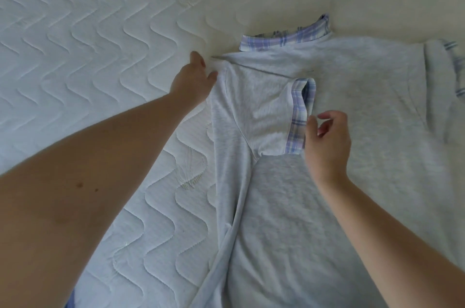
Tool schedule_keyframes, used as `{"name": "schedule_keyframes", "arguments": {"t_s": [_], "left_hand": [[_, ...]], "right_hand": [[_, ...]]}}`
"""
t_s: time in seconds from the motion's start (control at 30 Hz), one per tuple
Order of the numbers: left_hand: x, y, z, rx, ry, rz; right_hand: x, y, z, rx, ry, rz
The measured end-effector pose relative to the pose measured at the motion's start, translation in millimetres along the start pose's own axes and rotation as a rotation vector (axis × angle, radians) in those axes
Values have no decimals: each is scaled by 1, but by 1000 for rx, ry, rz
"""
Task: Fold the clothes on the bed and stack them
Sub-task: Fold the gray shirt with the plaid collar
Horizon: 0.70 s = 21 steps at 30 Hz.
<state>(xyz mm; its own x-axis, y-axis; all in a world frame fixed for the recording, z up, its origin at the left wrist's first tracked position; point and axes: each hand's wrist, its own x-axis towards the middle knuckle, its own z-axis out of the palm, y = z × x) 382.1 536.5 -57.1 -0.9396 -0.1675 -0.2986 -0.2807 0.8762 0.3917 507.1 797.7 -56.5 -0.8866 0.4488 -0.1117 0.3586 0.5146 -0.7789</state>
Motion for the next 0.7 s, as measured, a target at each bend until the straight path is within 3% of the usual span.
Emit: {"name": "schedule_keyframes", "arguments": {"t_s": [0.1,0.23,0.33,0.43,0.57,0.7], "left_hand": [[-51,-18,7,-49,47,-32],[-136,-43,31,-107,-155,-137],[-209,-59,54,-257,-251,-231],[-284,-68,71,-389,-337,-350],[-363,-83,88,-200,-444,-306],[-413,-93,101,3,-435,-251]], "right_hand": [[-46,-5,1,-25,-102,-37],[-105,-5,21,36,-393,173],[-133,-2,34,120,-382,372],[-146,-1,42,111,-454,363],[-160,-1,48,116,-622,415],[-186,11,45,39,-722,448]]}}
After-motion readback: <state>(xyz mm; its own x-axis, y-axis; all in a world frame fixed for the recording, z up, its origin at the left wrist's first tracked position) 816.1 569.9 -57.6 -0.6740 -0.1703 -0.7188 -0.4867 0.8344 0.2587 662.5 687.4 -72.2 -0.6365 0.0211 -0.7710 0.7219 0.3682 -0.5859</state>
